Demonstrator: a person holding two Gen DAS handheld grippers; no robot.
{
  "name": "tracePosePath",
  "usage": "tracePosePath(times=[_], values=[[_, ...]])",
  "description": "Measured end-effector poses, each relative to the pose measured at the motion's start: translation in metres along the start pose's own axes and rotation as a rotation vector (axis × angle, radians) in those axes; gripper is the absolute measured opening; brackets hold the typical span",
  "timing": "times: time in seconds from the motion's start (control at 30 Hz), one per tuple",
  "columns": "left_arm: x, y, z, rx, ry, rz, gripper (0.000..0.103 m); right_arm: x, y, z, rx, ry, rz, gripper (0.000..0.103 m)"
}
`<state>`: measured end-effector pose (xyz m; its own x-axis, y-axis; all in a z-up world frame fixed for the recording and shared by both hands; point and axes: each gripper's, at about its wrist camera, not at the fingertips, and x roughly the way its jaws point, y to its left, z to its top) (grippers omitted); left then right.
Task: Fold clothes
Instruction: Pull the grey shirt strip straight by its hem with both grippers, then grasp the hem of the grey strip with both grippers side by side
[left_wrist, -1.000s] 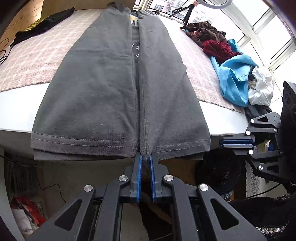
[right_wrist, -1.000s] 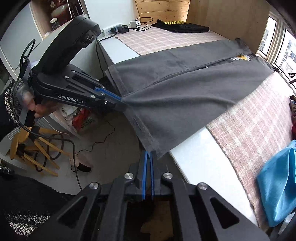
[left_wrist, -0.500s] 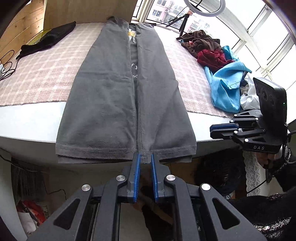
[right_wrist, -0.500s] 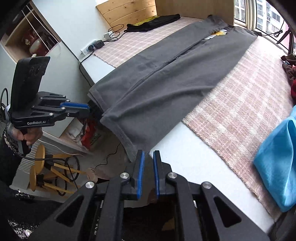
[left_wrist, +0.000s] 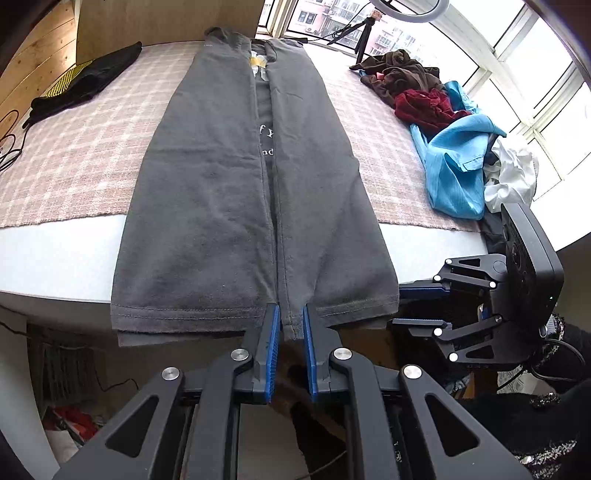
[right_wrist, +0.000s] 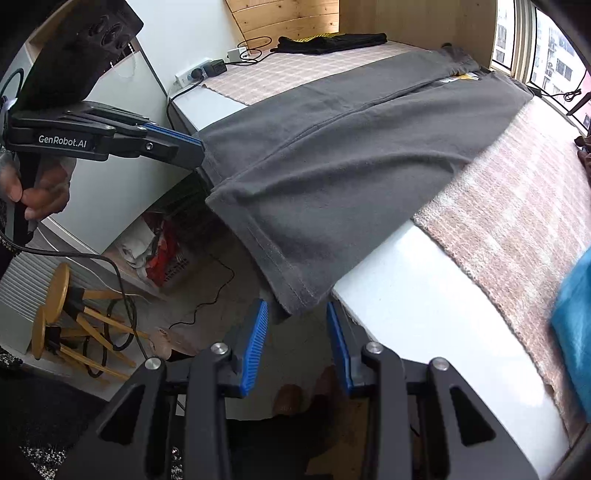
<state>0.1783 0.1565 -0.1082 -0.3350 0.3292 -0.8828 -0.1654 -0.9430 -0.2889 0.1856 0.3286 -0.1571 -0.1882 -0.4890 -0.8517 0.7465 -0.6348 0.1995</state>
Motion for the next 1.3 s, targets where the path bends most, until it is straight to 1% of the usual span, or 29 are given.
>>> tracePosePath(times=[0.03, 0.07, 0.1, 0.2, 0.27, 0.3, 0.4, 0.43, 0.47, 0.5, 0.57, 0.6, 0.67, 0.73, 0.77, 0.83, 0.87, 0.93, 1.0, 1.03, 1.07, 1.17, 1.23, 1.3], values=[[0.000, 0.000, 0.000, -0.001, 0.000, -0.003, 0.012, 0.001, 0.000, 0.001, -0.007, -0.002, 0.002, 0.028], [0.000, 0.000, -0.001, -0.004, 0.000, -0.005, 0.012, 0.003, 0.000, 0.002, -0.013, -0.005, 0.003, 0.019], [0.001, 0.000, -0.001, -0.005, -0.001, -0.005, 0.012, 0.003, -0.001, 0.002, -0.012, -0.008, 0.002, 0.005], [0.002, -0.001, 0.000, 0.002, 0.000, -0.006, 0.012, -0.010, 0.000, 0.006, 0.007, -0.049, 0.044, 0.005], [0.002, -0.002, 0.000, 0.007, 0.000, -0.004, 0.012, -0.025, 0.006, 0.005, -0.012, -0.081, 0.045, 0.005], [0.003, -0.001, 0.000, 0.008, -0.001, -0.007, 0.012, -0.027, 0.008, 0.004, -0.008, -0.081, 0.051, 0.005], [0.009, -0.001, 0.003, 0.010, 0.001, -0.005, 0.012, -0.007, 0.007, -0.001, -0.003, 0.006, 0.061, 0.005], [0.011, -0.002, 0.004, 0.013, 0.002, -0.003, 0.012, 0.000, 0.009, -0.003, -0.011, 0.039, 0.051, 0.004], [0.014, -0.003, 0.005, 0.016, 0.002, -0.005, 0.012, 0.003, 0.009, -0.003, -0.016, 0.057, 0.033, 0.005], [0.016, -0.005, 0.007, 0.019, -0.001, -0.008, 0.012, 0.002, 0.007, -0.002, -0.006, 0.069, 0.039, 0.007], [0.020, -0.009, 0.011, 0.023, -0.008, -0.018, 0.012, -0.006, 0.001, 0.001, 0.032, 0.094, 0.087, 0.008], [0.022, -0.011, 0.014, 0.025, -0.014, -0.030, 0.012, -0.014, -0.003, 0.003, 0.051, 0.093, 0.109, 0.008], [0.026, -0.018, 0.023, 0.045, -0.033, -0.052, 0.013, -0.036, -0.012, 0.008, 0.089, 0.069, 0.150, 0.008], [0.039, -0.022, 0.031, 0.065, -0.029, -0.047, 0.014, -0.061, -0.024, 0.017, 0.138, 0.030, 0.178, 0.008], [0.046, -0.021, 0.034, 0.066, -0.017, -0.037, 0.015, -0.074, -0.031, 0.025, 0.159, 0.004, 0.175, 0.008], [0.060, -0.013, 0.039, 0.049, 0.022, 0.009, 0.013, -0.100, -0.046, 0.045, 0.178, -0.054, 0.148, 0.008], [0.062, -0.009, 0.042, 0.037, 0.031, 0.020, 0.009, -0.113, -0.056, 0.057, 0.187, -0.082, 0.131, 0.008], [0.044, -0.002, 0.050, 0.015, 0.001, 0.034, 0.008, -0.133, -0.076, 0.084, 0.191, -0.129, 0.102, 0.008], [0.016, 0.002, 0.061, 0.004, -0.059, 0.049, 0.009, -0.141, -0.098, 0.115, 0.171, -0.151, 0.035, 0.008], [0.000, 0.004, 0.067, 0.000, -0.092, 0.046, 0.011, -0.139, -0.109, 0.130, 0.167, -0.153, 0.000, 0.008], [-0.015, 0.006, 0.073, -0.002, -0.122, 0.048, 0.014, -0.132, -0.122, 0.145, 0.173, -0.141, -0.017, 0.008], [-0.050, 0.013, 0.081, -0.024, -0.188, 0.080, 0.014, -0.083, -0.159, 0.177, 0.191, -0.065, -0.010, 0.008], [-0.064, 0.020, 0.078, -0.053, -0.203, 0.095, 0.014, -0.045, -0.170, 0.188, 0.172, -0.003, 0.001, 0.008], [-0.068, 0.025, 0.072, -0.078, -0.192, 0.118, 0.014, -0.009, -0.168, 0.194, 0.131, 0.057, 0.000, 0.008]])
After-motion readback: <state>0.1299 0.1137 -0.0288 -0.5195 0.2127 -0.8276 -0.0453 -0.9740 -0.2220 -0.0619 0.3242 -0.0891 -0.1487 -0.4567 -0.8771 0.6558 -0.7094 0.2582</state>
